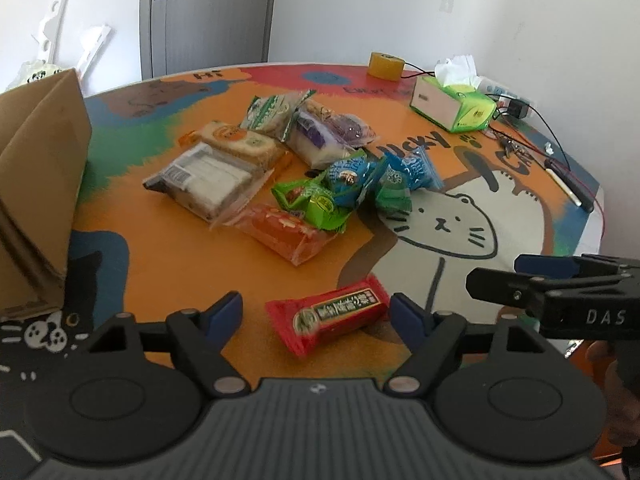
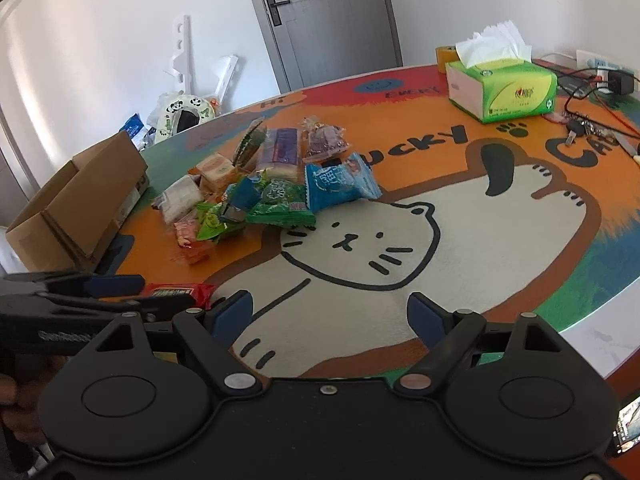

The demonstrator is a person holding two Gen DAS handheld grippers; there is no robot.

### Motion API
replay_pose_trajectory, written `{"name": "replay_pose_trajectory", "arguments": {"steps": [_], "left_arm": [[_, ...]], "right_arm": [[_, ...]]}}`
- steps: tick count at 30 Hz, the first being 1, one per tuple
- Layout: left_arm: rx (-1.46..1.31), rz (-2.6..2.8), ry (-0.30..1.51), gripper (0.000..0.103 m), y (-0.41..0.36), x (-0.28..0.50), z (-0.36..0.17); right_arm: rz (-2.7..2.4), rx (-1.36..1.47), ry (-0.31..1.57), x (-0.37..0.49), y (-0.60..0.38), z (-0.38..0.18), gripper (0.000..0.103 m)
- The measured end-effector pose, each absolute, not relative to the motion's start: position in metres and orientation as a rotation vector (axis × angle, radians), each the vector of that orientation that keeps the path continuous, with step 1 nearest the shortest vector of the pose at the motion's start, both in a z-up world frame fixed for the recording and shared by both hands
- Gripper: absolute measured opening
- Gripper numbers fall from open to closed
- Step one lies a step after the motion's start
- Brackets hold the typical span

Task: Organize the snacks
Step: 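Reach the left tool to the red chocolate bar while the right tool approaches the green candy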

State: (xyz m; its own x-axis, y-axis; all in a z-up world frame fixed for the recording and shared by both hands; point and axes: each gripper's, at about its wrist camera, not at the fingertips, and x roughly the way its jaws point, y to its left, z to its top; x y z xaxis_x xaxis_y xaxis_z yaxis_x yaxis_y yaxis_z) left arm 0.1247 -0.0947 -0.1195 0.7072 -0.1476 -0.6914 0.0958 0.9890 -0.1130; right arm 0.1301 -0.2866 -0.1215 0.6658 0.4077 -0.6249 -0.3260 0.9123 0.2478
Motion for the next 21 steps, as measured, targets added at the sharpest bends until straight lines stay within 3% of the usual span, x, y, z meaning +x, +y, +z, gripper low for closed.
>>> {"name": "replay_pose_trajectory", "arguments": {"steps": [3,5,7,14,21], "left_arm": [[-0.017,-0.132,0.765,0.065,-0.1,0.127,-0.12],[-0.003,-0.109,0.766,0.037,-0.098,0.129,-0.119],[-0.016,-0.109,0.77,0.025,-0.091,0.129,-0.117],[-0.094,-0.087,0.747,0.012,-0.064,0.128,-0.113],[-0.129,-0.051,0.727,0.01,-0.048,0.136,-0.111]], "right_arm": [[0.423,0.121,0.729,0.135,-0.284,-0.123,0.084],[0.433,0.118,0.728,0.141,-0.28,-0.123,0.084],[0.437,0.124,0.724,0.146,-0.277,-0.123,0.084],[0.45,0.127,0.704,0.166,-0.264,-0.121,0.079],[0.468,0.13,0.694,0.182,-0.251,-0.119,0.075]]}}
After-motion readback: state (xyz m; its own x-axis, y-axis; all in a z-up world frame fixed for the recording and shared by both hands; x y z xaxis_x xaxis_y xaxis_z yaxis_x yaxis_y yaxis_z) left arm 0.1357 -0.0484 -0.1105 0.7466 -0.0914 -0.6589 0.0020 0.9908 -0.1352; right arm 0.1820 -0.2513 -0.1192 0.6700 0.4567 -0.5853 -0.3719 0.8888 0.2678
